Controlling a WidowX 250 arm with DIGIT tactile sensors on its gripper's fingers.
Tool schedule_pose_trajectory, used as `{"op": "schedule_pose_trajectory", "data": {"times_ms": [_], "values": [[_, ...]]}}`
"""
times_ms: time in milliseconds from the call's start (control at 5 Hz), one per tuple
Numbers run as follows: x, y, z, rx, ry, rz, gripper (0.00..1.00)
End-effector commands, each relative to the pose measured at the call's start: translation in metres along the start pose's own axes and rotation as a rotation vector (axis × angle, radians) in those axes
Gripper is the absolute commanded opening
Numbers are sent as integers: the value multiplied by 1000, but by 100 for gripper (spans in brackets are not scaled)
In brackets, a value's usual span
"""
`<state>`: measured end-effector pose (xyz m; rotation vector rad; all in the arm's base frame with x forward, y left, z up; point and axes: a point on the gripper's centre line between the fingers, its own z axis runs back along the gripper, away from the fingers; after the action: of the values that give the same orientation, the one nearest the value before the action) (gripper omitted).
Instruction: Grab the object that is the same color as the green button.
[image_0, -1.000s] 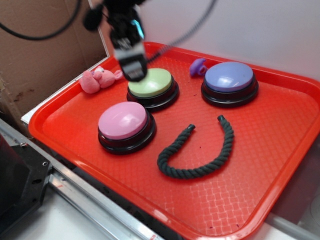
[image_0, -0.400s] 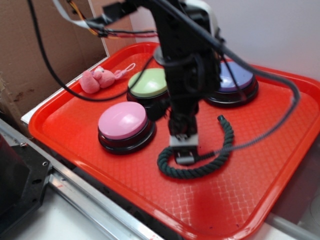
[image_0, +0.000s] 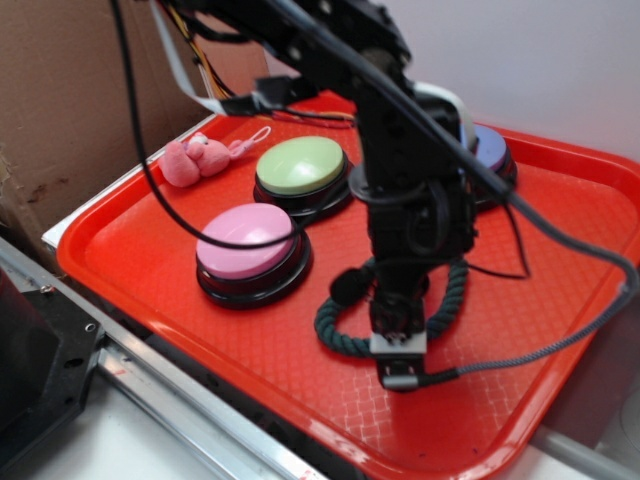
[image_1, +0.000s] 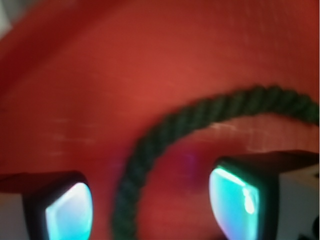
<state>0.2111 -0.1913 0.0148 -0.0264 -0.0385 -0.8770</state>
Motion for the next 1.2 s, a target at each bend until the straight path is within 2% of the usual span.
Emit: {"op": "schedule_pose_trajectory", "data": {"times_ms": [0, 200, 600, 800, 1000], "values": [[9, -13, 5, 13, -47, 74, 0], [10, -16, 4, 28, -39, 85, 0], [10, -13, 3, 19, -32, 97, 0], [6, -7, 8, 10, -5, 150, 0], [-9, 14, 46, 0, -7, 297, 0]]}}
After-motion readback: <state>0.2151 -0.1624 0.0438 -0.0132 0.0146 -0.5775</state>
